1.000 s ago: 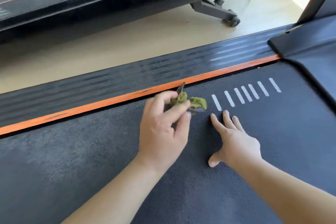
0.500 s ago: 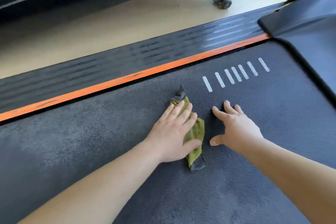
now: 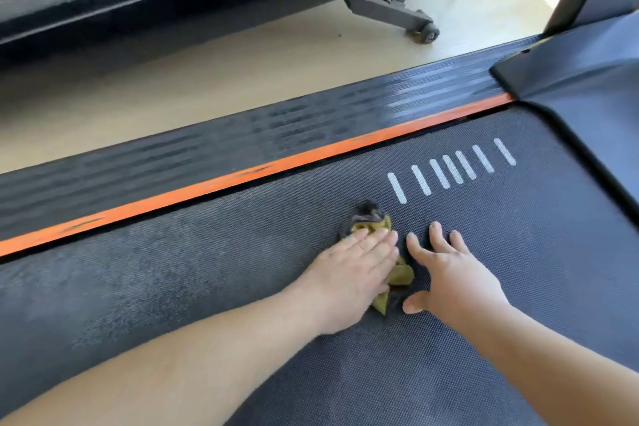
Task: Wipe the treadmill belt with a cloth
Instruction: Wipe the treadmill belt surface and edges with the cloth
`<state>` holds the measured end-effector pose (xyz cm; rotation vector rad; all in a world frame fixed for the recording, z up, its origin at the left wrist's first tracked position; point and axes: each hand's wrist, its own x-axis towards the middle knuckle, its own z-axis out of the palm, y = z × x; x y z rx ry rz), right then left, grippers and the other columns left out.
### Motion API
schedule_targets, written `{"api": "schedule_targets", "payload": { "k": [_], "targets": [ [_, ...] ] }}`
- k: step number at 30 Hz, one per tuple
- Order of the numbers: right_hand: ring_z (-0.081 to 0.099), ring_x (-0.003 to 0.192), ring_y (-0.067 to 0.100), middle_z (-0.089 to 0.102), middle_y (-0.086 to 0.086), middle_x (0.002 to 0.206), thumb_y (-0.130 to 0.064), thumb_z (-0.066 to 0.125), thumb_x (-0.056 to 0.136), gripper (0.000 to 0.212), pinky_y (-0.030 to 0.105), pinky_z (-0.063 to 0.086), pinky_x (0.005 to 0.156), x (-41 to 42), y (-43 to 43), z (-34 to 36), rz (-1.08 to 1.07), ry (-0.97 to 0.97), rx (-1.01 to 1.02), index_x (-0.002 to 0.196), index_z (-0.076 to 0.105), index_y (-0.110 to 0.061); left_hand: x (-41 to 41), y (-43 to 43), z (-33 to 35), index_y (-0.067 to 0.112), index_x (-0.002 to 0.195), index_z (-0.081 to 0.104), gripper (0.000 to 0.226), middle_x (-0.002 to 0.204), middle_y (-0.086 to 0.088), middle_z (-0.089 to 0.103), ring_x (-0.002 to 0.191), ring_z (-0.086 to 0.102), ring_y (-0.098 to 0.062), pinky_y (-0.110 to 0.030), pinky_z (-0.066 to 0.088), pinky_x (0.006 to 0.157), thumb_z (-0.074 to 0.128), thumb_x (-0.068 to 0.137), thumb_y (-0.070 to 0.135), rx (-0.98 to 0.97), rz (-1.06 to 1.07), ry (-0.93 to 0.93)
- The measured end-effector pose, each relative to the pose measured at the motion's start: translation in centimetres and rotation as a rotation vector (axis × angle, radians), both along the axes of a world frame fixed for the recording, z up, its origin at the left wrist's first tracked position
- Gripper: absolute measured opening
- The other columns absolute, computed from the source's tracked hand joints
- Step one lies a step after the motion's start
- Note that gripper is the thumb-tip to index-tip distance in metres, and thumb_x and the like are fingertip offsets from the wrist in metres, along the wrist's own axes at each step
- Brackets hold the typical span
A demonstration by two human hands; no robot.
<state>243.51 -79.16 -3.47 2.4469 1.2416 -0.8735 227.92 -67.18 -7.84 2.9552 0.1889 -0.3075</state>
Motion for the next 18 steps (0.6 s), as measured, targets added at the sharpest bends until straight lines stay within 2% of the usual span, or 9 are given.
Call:
{"api": "schedule_targets", "payload": {
  "k": [1,2,4,6,7,11,15,18],
  "targets": [
    [-0.009,0.154,0.029,-0.013,-0.004,0.168,-0.063,0.079,0.073,0.117,0.054,0.033,0.117,0.0,0.0,-0.1,0.004,-0.005,0.002,0.159,0.002,-0.043,0.5,1.3,-0.1,0.009,0.162,0.014,0.061,0.17,-0.009,0.002,0.157,-0.001,-0.023,-0.043,0.001,0.128,0.016,0.108,0.038,0.043,-0.073,0.0],
    [-0.009,0.154,0.029,-0.013,-0.004,0.168,-0.063,0.078,0.073,0.117,0.055,0.033,0.117,0.1,0.1,-0.1,0.005,-0.009,0.001,0.159,0.002,-0.043,1.5,2.9,0.0,0.01,0.162,0.012,0.06,0.17,-0.008,0.001,0.157,0.0,-0.022,-0.042,0.001,0.128,0.019,0.109,0.038,0.104,-0.048,-0.009],
    [-0.009,0.154,0.03,-0.014,-0.004,0.168,-0.064,0.078,0.073,0.117,0.056,0.034,0.117,0.2,0.2,0.0,0.01,-0.009,-0.012,0.159,0.001,-0.043,3.8,6.3,0.6,0.011,0.163,0.008,0.06,0.171,-0.007,-0.002,0.157,-0.002,-0.021,-0.042,-0.001,0.127,0.021,0.11,0.036,0.162,0.22,-0.005],
    [-0.009,0.154,0.03,-0.014,-0.004,0.168,-0.064,0.078,0.073,0.117,0.056,0.034,0.117,0.2,0.2,0.0,0.01,-0.006,-0.026,0.159,0.001,-0.043,5.4,7.5,1.1,0.011,0.163,0.005,0.059,0.171,-0.007,-0.005,0.157,-0.006,-0.021,-0.041,-0.004,0.127,0.019,0.111,0.036,0.104,0.421,0.023],
    [-0.01,0.154,0.03,-0.015,-0.004,0.168,-0.064,0.078,0.074,0.118,0.056,0.033,0.117,0.2,0.2,0.0,0.008,-0.003,-0.028,0.16,0.0,-0.043,5.7,6.8,0.9,0.01,0.162,0.005,0.06,0.171,-0.007,-0.006,0.157,-0.007,-0.021,-0.041,-0.004,0.127,0.018,0.11,0.035,0.064,0.438,0.01],
    [-0.012,0.155,0.03,-0.016,-0.005,0.168,-0.062,0.077,0.076,0.114,0.057,0.034,0.116,0.1,0.1,0.2,0.001,0.006,-0.022,0.16,0.001,-0.043,1.7,5.6,0.5,0.01,0.162,0.002,0.06,0.17,-0.007,-0.01,0.157,-0.01,-0.021,-0.041,-0.002,0.128,0.017,0.11,0.034,0.075,0.211,0.034],
    [-0.01,0.154,0.028,-0.013,-0.005,0.168,-0.063,0.078,0.074,0.115,0.056,0.036,0.115,0.4,0.0,0.3,0.017,-0.005,-0.038,0.159,0.003,-0.043,-0.4,7.8,1.0,0.011,0.163,0.007,0.058,0.171,-0.005,-0.006,0.157,-0.006,-0.019,-0.04,-0.002,0.127,0.017,0.11,0.032,0.069,0.459,0.046],
    [-0.011,0.155,0.028,-0.015,-0.005,0.168,-0.067,0.075,0.074,0.116,0.054,0.035,0.117,0.2,-0.1,-0.1,0.026,-0.016,-0.022,0.159,-0.001,-0.044,-0.4,3.3,1.1,0.011,0.162,0.012,0.058,0.171,-0.003,-0.001,0.156,-0.01,-0.016,-0.038,-0.01,0.126,0.017,0.11,0.037,-0.045,0.427,-0.031]
  ]
}}
